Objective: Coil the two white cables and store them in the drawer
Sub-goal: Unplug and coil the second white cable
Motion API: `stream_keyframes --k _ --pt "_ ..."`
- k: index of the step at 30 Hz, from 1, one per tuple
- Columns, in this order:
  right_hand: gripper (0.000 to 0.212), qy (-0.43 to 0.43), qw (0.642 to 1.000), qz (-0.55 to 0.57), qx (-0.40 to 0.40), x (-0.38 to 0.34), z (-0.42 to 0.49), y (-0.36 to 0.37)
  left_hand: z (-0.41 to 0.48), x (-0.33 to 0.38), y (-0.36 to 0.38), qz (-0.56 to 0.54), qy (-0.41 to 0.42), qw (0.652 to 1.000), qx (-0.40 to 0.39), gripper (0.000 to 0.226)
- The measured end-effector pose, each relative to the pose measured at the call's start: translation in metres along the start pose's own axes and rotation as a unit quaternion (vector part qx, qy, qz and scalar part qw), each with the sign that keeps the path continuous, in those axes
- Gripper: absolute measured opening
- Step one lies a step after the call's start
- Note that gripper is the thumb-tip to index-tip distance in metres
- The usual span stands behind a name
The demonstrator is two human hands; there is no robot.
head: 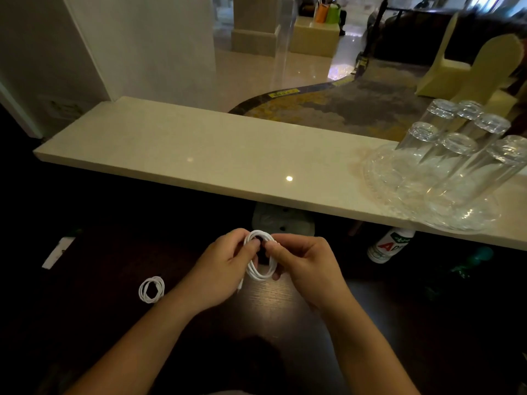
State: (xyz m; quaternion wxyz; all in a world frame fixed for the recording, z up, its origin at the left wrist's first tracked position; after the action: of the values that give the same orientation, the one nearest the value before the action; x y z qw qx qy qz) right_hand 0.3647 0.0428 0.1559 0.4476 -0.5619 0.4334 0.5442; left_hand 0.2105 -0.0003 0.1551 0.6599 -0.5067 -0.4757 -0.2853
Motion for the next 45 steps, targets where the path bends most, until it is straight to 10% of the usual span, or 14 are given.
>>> stream_keyframes --k 10,17,32,38,45 --pt "0.024 0.095 0.988 0.075 -0.098 -0.002 0.000 -0.008 -0.003 0.001 -0.002 0.014 0.001 0.999 -0.041 0.032" --pt "0.019 0.001 0.991 -0.098 -0.095 -0.002 -0.002 -0.009 -0.005 0.006 0.001 -0.050 -0.023 0.998 -0.040 0.037" --pt "0.023 0.139 0.984 0.115 0.000 0.005 -0.010 0.005 -0.008 0.013 0.004 0.103 0.066 0.992 0.034 0.023" --pt "0.023 0.276 0.920 0.280 -0.011 0.007 -0.012 0.009 -0.010 0.012 0.004 0.170 0.086 0.979 0.067 0.018" --pt "0.038 0.202 0.957 0.205 -0.037 0.000 -0.015 0.005 -0.017 0.021 0.003 0.190 0.084 0.976 0.061 0.010"
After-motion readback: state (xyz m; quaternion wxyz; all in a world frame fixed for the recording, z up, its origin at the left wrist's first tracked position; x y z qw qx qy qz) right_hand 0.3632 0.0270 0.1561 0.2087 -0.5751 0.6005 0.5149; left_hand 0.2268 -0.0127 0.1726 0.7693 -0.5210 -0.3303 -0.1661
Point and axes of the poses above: each hand's wrist, its own z-axis towards the middle knuckle, its own y-axis out of the palm, x = y × z, the point moved 2 cm from there along z, towards the middle knuckle, and after that the axes turned 14 degrees about x, right-handed, at the moved point
